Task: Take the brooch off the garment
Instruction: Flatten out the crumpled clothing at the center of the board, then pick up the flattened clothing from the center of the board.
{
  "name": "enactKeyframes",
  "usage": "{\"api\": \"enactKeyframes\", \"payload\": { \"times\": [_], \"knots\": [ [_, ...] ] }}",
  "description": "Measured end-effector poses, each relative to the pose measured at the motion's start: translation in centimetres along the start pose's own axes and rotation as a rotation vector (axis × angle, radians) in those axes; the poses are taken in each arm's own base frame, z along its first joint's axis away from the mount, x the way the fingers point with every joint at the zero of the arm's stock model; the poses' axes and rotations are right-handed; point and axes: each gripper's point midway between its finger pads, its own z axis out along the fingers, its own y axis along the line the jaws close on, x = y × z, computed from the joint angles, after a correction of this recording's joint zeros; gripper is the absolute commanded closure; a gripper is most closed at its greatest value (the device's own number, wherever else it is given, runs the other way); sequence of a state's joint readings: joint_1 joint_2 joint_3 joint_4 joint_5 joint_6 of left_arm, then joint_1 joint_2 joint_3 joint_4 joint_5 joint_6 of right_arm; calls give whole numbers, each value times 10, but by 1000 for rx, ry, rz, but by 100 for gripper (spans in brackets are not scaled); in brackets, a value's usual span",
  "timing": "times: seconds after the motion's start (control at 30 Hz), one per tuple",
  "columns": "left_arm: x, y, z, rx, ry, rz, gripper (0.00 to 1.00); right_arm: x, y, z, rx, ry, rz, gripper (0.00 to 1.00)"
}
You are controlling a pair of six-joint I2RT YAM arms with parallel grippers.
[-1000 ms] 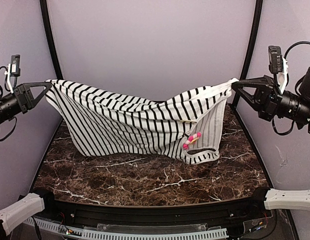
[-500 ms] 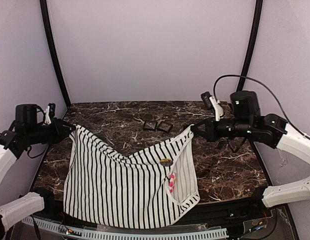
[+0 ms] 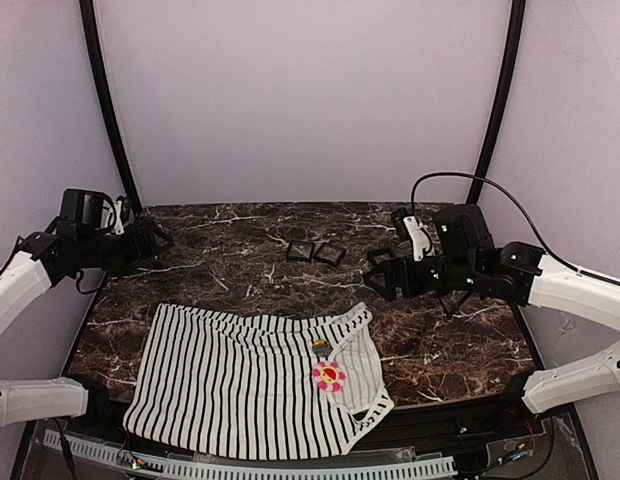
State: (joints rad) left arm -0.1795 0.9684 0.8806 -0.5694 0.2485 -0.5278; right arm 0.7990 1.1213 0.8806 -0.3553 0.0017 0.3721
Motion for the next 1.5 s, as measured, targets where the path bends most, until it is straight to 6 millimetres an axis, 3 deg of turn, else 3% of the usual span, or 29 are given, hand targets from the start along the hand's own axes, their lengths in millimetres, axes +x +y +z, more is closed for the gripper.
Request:
{"api": "enactKeyframes", "payload": {
  "times": [0.07,0.17,0.23,0.37,0.5,0.67,0.83,1.07,1.33,1.5],
  "knots": [
    [1,-24,6,34,40,73,8,8,4,2,-18,6,-5,17],
    [9,-62,30,88,135,189,8,39,12,15,-45,74,-11,19],
    [22,-81,51,119,208,262,8,63,23,25,-70,133,-17,21],
    [47,-108,86,159,321,371,9,93,46,34,-88,199,-35,27],
    [61,-147,126,229,377,456,9,111,61,40,-74,226,-31,31],
    [79,-179,160,326,399,522,10,127,58,57,-21,261,-2,39],
    [102,-187,175,386,435,567,11,132,59,84,43,307,-19,43],
    [130,-172,191,384,512,579,11,123,85,113,53,300,-93,54],
    [134,-164,194,353,531,571,11,153,80,132,188,359,-198,58],
    [136,-165,193,353,533,570,11,151,76,138,276,338,-238,58]
  ]
}}
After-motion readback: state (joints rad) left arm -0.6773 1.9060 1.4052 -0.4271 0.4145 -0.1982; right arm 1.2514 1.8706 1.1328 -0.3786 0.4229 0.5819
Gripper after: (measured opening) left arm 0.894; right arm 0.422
